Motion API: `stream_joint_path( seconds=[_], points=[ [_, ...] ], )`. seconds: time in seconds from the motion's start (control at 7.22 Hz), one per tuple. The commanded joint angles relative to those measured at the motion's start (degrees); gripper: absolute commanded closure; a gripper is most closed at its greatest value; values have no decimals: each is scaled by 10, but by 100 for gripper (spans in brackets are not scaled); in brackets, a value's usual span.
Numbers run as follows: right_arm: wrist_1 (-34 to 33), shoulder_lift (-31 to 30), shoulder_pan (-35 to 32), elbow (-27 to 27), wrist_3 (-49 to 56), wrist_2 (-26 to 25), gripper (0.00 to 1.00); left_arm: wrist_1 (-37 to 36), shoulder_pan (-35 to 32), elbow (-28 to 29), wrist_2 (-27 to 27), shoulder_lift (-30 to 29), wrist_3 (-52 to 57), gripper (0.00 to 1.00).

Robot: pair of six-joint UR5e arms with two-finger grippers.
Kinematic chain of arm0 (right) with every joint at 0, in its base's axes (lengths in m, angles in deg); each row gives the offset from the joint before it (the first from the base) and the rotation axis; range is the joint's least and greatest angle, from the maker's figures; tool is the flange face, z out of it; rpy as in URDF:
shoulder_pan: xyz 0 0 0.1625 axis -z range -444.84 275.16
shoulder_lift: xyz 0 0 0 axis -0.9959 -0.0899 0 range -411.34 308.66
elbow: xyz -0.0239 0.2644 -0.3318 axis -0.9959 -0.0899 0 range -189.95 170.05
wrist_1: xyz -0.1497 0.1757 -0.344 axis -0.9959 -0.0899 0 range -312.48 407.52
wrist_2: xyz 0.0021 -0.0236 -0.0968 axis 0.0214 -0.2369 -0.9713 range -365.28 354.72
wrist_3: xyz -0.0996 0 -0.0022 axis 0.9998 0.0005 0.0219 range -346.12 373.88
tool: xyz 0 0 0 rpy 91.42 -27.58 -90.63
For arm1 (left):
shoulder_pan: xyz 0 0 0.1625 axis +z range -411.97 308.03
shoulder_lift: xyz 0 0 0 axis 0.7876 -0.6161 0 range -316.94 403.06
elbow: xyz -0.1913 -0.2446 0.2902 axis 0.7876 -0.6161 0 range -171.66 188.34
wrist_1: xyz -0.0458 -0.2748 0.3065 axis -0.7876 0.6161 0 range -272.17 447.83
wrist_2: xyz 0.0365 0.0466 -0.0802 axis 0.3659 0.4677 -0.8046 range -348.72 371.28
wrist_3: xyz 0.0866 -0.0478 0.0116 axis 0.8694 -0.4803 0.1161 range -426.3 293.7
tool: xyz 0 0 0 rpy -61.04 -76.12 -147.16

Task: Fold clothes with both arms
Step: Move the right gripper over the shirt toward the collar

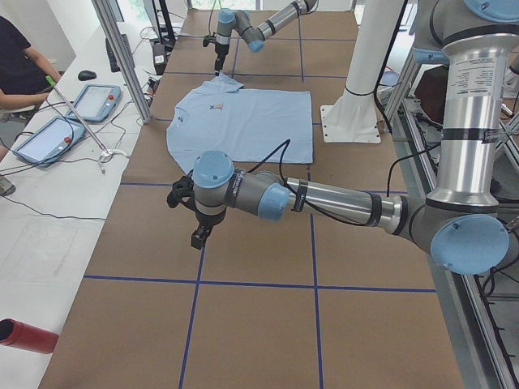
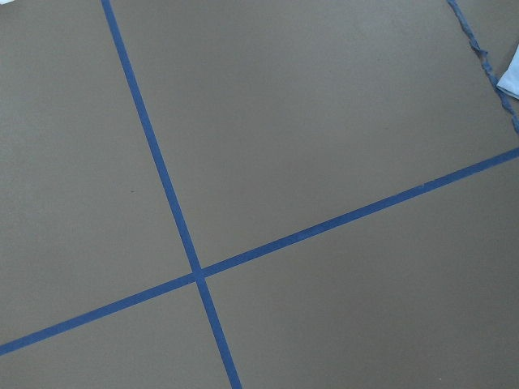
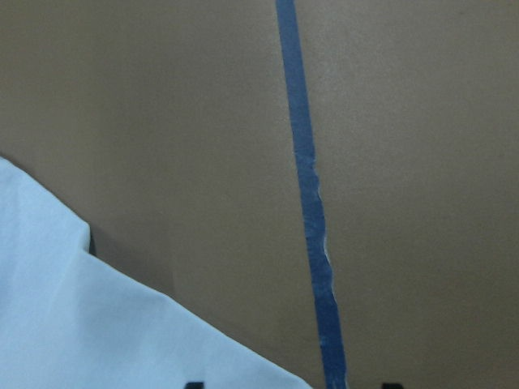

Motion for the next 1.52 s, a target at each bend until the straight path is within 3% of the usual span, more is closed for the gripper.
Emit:
stream_joint_path(
  seconds=[0.0, 0.14, 0.55, 0.83, 0.97, 1.25, 1.38],
  points=[
    [0, -10, 0, 5, -7, 3, 83, 0, 0, 1, -1, 0, 0, 0],
    [0, -13, 0, 9, -6, 5, 100, 0, -1, 1, 0, 0, 0, 0],
    [-2, -6, 4, 35, -26, 9, 100, -1, -1, -3, -2, 0, -1, 0],
    [-18, 84, 43, 28, -173, 4, 100, -1, -1, -8, -3, 0, -1, 0],
    [-55, 142, 61, -3, -190, -14, 100, -1, -1, -13, -3, -1, -2, 0],
    [-71, 188, 91, -42, -195, -85, 100, -1, -1, -16, -3, -1, -2, 0],
    [-71, 195, 99, -48, -194, -96, 81, -1, -1, -20, -3, 0, -2, 0]
  ],
)
